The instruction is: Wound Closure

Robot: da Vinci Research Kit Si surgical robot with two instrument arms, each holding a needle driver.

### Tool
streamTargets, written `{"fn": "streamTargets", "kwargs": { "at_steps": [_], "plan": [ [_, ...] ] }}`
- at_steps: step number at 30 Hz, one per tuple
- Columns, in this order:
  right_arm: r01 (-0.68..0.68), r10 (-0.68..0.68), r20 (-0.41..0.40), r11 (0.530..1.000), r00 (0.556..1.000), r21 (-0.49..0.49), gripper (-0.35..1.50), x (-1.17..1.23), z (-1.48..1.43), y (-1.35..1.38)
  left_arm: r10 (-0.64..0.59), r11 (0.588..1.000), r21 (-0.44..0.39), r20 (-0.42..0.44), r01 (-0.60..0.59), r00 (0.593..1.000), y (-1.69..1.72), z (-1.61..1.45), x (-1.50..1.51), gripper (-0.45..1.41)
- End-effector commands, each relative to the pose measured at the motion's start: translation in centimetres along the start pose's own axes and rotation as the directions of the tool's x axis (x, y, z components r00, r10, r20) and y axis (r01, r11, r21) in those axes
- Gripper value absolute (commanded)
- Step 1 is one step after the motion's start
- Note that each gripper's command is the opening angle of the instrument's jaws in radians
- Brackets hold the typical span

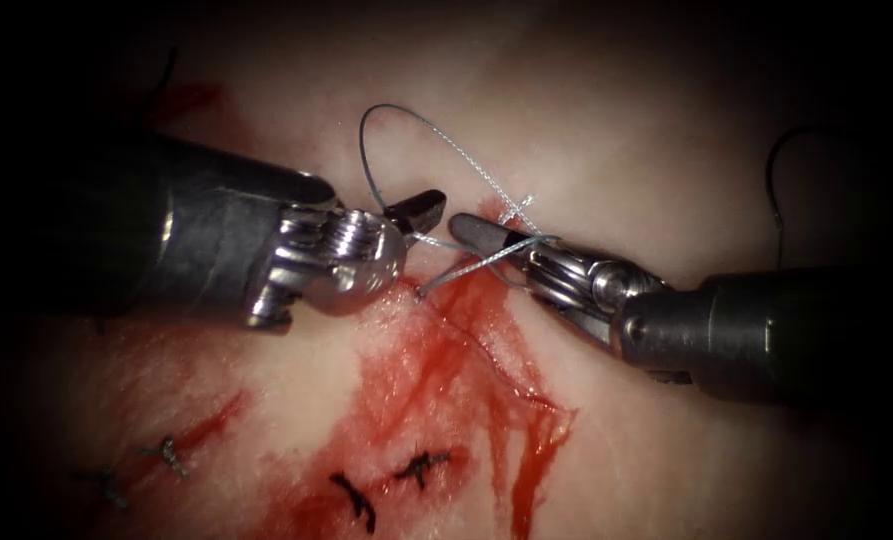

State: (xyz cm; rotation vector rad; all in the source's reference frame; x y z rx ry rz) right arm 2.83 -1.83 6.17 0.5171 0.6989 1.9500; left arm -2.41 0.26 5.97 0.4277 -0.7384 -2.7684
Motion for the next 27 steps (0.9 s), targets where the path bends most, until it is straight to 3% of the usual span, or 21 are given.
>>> {"fn": "streamTargets", "kwargs": {
  "at_steps": [1, 5, 6, 8, 9, 10, 21, 27],
  "plan": [
    [-0.003, 0.003, -0.003, 1.0, 1.0, 0.005, 0.56, -0.04, 0.1, -0.06, 0.0, 1.0, -0.001, 0.001, 0.0, 1.0, 0.03, 0.05, 0.03, -0.45],
    [-0.022, 0.022, -0.008, 1.0, 1.0, 0.016, 0.44, -0.05, 0.14, -0.07, 0.0, 1.0, -0.001, 0.001, 0.0, 1.0, 0.02, 0.05, 0.03, -0.45],
    [-0.027, 0.027, -0.009, 1.0, 1.0, 0.016, 0.16, -0.06, 0.15, -0.07, 0.0, 1.0, -0.001, 0.001, 0.0, 1.0, 0.02, 0.05, 0.03, -0.45],
    [-0.033, 0.033, -0.009, 0.999, 0.999, 0.016, 0.07, -0.05, 0.15, -0.07, 0.0, 1.0, -0.001, 0.001, 0.0, 1.0, 0.03, 0.05, 0.03, -0.45],
    [-0.033, 0.033, -0.009, 0.999, 0.999, 0.016, -0.08, -0.05, 0.15, -0.06, 0.0, 1.0, -0.001, 0.001, 0.0, 1.0, 0.03, 0.05, 0.03, -0.45],
    [-0.037, 0.037, -0.009, 0.999, 0.999, 0.017, -0.35, -0.05, 0.16, -0.04, 0.0, 1.0, -0.001, 0.001, 0.0, 1.0, 0.03, 0.05, 0.03, -0.45],
    [-0.014, 0.013, 0.008, 1.0, 1.0, 0.022, -0.35, -0.02, -0.07, -0.16, 0.001, 1.0, 0.001, 0.012, -0.001, 1.0, 0.02, 0.09, -0.12, -0.45],
    [0.019, -0.02, 0.019, 0.999, 1.0, 0.034, -0.35, -0.03, -0.24, -0.27, -0.014, 1.0, 0.007, 0.08, 0.013, 0.997, -0.01, 0.18, -0.32, -0.45]
  ]
}}
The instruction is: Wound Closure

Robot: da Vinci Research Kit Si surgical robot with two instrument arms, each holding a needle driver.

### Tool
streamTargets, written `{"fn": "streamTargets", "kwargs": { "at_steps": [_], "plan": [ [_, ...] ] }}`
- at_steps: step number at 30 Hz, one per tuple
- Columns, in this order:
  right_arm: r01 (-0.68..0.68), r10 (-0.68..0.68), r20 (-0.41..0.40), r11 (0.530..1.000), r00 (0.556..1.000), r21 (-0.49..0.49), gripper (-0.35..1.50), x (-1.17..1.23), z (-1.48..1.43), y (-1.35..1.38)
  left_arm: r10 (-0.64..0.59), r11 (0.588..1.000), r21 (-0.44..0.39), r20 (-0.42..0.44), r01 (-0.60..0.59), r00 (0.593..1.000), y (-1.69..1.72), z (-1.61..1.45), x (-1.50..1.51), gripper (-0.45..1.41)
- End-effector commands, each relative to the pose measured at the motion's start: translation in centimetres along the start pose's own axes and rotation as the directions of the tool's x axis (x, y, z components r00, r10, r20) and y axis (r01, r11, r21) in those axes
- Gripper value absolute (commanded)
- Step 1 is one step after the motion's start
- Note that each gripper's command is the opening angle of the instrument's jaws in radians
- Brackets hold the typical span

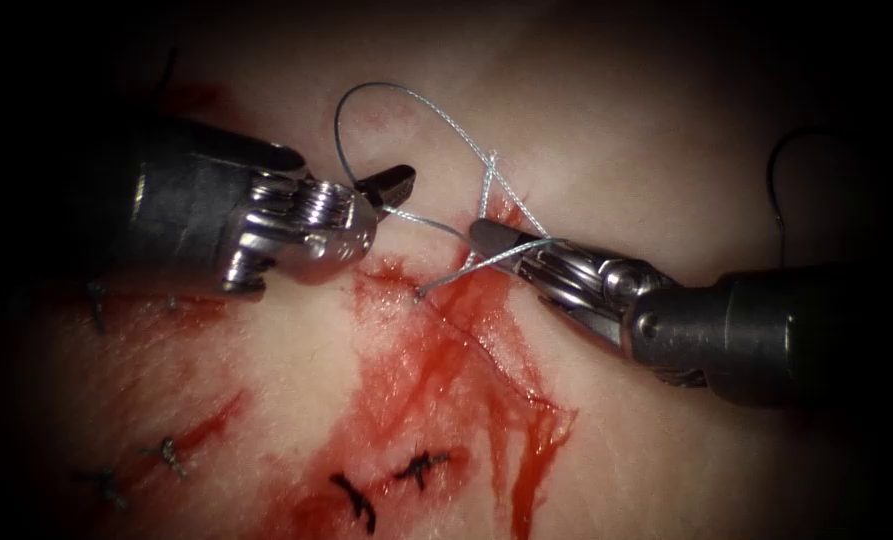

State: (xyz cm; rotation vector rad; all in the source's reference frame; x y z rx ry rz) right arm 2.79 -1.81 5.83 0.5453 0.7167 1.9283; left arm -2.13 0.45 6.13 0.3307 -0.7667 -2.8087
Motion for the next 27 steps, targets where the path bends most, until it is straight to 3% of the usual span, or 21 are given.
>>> {"fn": "streamTargets", "kwargs": {
  "at_steps": [1, 3, 7, 10, 17, 20, 23, 24, 26, 27],
  "plan": [
    [0.009, -0.009, 0.002, 1.0, 1.0, 0.005, -0.35, -0.05, 0.02, -0.09, 0.003, 1.0, 0.001, 0.029, -0.003, 1.0, 0.02, 0.1, -0.01, -0.45],
    [0.034, -0.034, 0.002, 0.999, 0.999, 0.011, -0.35, -0.07, -0.02, -0.14, -0.022, 1.0, 0.009, 0.126, 0.021, 0.992, -0.01, 0.26, -0.16, -0.45],
    [0.063, -0.063, 0.004, 0.998, 0.998, 0.031, -0.35, -0.07, -0.02, -0.15, -0.038, 0.999, 0.017, 0.201, 0.035, 0.979, -0.02, 0.39, -0.27, -0.45],
    [0.089, -0.089, -0.003, 0.994, 0.996, 0.06, -0.35, -0.08, -0.05, -0.18, -0.063, 0.998, 0.034, 0.33, 0.055, 0.942, -0.04, 0.58, -0.42, -0.45],
    [0.244, -0.245, -0.011, 0.96, 0.969, 0.134, -0.35, -0.11, -0.19, -0.27, -0.015, 1.0, 0.012, 0.424, 0.011, 0.906, -0.07, 0.85, -0.71, -0.45],
    [0.371, -0.372, -0.023, 0.917, 0.928, 0.148, -0.35, -0.14, -0.24, -0.26, -0.031, 0.999, 0.035, 0.454, 0.018, 0.891, -0.12, 0.91, -0.82, -0.45],
    [0.554, -0.557, -0.041, 0.812, 0.83, 0.18, -0.35, -0.16, -0.29, -0.26, -0.053, 0.998, 0.062, 0.482, 0.026, 0.875, -0.16, 0.96, -0.93, -0.45],
    [0.63, -0.639, -0.042, 0.743, 0.768, 0.227, -0.35, -0.18, -0.32, -0.26, -0.062, 0.997, 0.069, 0.499, 0.031, 0.864, -0.19, 0.99, -0.99, -0.45],
    [0.703, -0.726, -0.038, 0.651, 0.687, 0.288, -0.35, -0.2, -0.33, -0.25, -0.073, 0.995, 0.098, 0.486, 0.029, 0.871, -0.25, 1.06, -1.04, -0.45],
    [0.703, -0.726, -0.038, 0.651, 0.687, 0.288, -0.35, -0.2, -0.33, -0.25, -0.073, 0.995, 0.098, 0.486, 0.029, 0.871, -0.25, 1.06, -1.04, -0.45]
  ]
}}
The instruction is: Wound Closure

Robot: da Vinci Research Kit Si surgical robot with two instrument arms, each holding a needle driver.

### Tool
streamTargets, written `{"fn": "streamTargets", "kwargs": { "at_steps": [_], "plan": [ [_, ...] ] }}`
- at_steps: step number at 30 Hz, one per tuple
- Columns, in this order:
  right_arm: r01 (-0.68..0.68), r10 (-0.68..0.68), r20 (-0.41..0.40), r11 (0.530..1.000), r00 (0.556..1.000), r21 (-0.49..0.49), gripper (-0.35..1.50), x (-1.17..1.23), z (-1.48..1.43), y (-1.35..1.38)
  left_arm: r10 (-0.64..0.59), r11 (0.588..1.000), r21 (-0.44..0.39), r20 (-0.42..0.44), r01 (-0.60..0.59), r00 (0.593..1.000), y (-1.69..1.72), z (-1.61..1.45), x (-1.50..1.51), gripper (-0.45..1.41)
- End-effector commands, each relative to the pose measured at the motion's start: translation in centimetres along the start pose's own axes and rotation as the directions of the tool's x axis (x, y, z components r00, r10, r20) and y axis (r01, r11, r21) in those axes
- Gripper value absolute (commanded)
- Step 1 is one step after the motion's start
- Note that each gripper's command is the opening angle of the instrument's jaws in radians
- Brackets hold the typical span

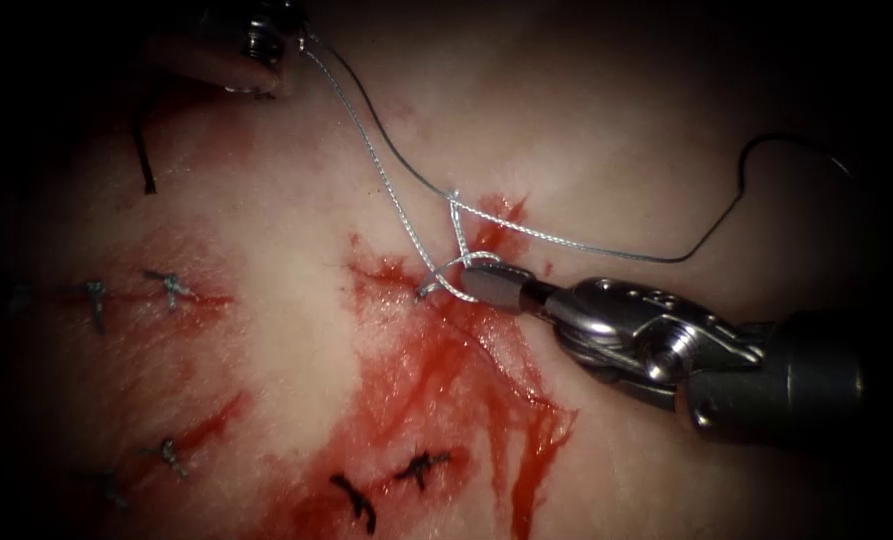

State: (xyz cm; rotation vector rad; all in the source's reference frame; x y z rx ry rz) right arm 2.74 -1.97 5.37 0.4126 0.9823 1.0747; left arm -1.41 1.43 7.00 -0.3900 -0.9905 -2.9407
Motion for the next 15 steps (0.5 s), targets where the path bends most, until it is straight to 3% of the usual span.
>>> {"fn": "streamTargets", "kwargs": {
  "at_steps": [1, 8, 10, 15],
  "plan": [
    [0.039, -0.04, 0.013, 0.999, 0.999, 0.024, -0.35, -0.02, 0.08, -0.02, -0.015, 1.0, 0.017, -0.036, 0.016, 0.999, -0.02, 0.06, 0.07, -0.45],
    [0.225, -0.24, 0.06, 0.957, 0.969, 0.183, -0.35, -0.18, 0.16, -0.13, -0.055, 0.986, 0.144, -0.17, 0.08, 0.984, -0.41, 0.15, 0.3, -0.45],
    [0.308, -0.342, 0.076, 0.907, 0.937, 0.288, -0.35, -0.29, 0.27, -0.27, -0.021, 0.975, 0.214, -0.191, 0.062, 0.981, -0.7, 0.26, 0.55, -0.45],
    [0.39, -0.431, 0.061, 0.861, 0.9, 0.327, -0.35, -0.35, 0.36, -0.41, 0.076, 0.954, 0.298, -0.225, -0.006, 0.971, -0.92, 0.39, 0.8, -0.45]
  ]
}}
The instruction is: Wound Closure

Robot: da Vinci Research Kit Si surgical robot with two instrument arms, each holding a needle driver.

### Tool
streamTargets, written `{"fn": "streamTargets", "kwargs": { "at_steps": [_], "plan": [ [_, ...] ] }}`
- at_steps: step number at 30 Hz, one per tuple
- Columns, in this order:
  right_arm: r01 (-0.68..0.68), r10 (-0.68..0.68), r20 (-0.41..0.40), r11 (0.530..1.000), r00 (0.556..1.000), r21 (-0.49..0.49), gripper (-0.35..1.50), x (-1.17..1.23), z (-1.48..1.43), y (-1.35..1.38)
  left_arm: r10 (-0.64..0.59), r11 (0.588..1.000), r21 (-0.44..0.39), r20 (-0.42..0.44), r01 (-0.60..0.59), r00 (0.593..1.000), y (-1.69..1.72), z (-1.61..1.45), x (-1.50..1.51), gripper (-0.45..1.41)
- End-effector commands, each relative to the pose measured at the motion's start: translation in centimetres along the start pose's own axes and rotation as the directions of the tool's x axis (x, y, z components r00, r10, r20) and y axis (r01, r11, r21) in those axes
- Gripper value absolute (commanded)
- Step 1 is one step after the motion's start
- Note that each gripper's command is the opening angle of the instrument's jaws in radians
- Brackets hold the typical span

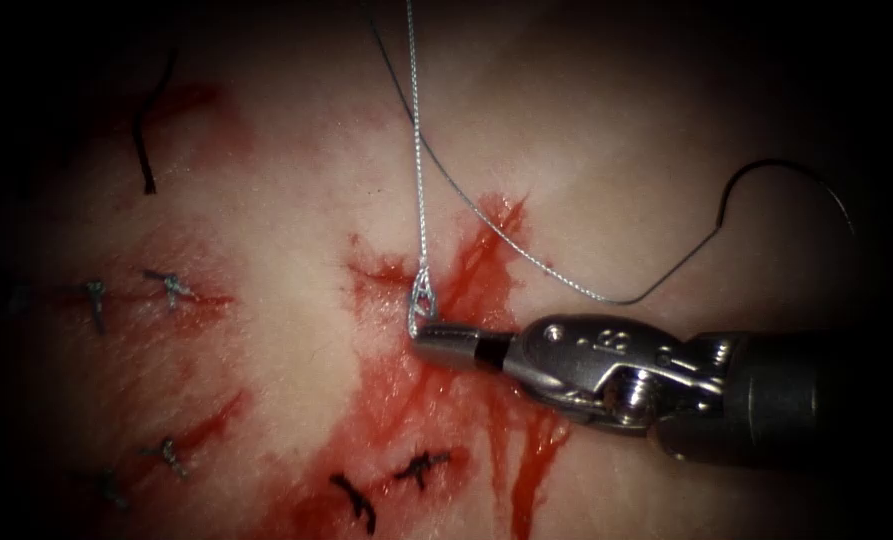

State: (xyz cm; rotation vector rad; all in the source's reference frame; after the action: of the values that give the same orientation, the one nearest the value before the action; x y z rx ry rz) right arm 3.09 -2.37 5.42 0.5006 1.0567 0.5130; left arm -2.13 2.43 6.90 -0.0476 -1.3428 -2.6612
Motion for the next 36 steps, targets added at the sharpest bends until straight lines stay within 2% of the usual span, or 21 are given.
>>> {"fn": "streamTargets", "kwargs": {
  "at_steps": [1, 4, 11, 14, 17, 22, 26, 29, 36],
  "plan": [
    [0.034, -0.034, 0.001, 0.999, 0.999, 0.013, -0.35, 0.03, 0.15, -0.07, 0.03, 0.999, 0.012, -0.029, -0.029, 0.999, 0.0, 0.12, 0.1, -0.45],
    [0.073, -0.074, 0.004, 0.997, 0.997, 0.03, -0.35, 0.07, 0.22, -0.17, 0.047, 0.998, 0.033, -0.076, -0.045, 0.996, -0.03, 0.23, 0.19, -0.45],
    [0.154, -0.154, 0.0, 0.987, 0.988, 0.046, -0.35, 0.1, 0.26, -0.21, 0.064, 0.995, 0.082, -0.087, -0.057, 0.994, -0.17, 0.5, 0.4, -0.45],
    [0.213, -0.214, 0.011, 0.976, 0.977, 0.052, -0.35, 0.1, 0.28, -0.21, 0.071, 0.992, 0.108, -0.069, -0.063, 0.995, -0.34, 0.69, 0.56, -0.45],
    [0.28, -0.287, 0.045, 0.953, 0.957, 0.117, -0.35, 0.12, 0.27, -0.2, 0.078, 0.99, 0.12, -0.07, -0.069, 0.994, -0.59, 0.87, 0.68, -0.45],
    [0.329, -0.343, 0.055, 0.928, 0.938, 0.172, -0.35, 0.14, 0.3, -0.2, 0.121, 0.982, 0.155, -0.053, -0.112, 0.991, -0.81, 1.05, 0.83, -0.45],
    [0.343, -0.361, 0.057, 0.917, 0.931, 0.204, -0.35, 0.14, 0.33, -0.22, 0.176, 0.972, 0.165, -0.024, -0.17, 0.984, -0.86, 1.18, 0.96, -0.45],
    [0.361, -0.378, 0.059, 0.913, 0.924, 0.191, -0.35, 0.13, 0.35, -0.24, 0.203, 0.966, 0.158, 0.022, -0.204, 0.979, -0.84, 1.28, 1.09, -0.45],
    [0.378, -0.401, 0.109, 0.907, 0.909, 0.186, -0.35, 0.03, 0.37, -0.27, 0.306, 0.943, 0.123, 0.047, -0.31, 0.951, -0.54, 1.36, 1.35, -0.45]
  ]
}}
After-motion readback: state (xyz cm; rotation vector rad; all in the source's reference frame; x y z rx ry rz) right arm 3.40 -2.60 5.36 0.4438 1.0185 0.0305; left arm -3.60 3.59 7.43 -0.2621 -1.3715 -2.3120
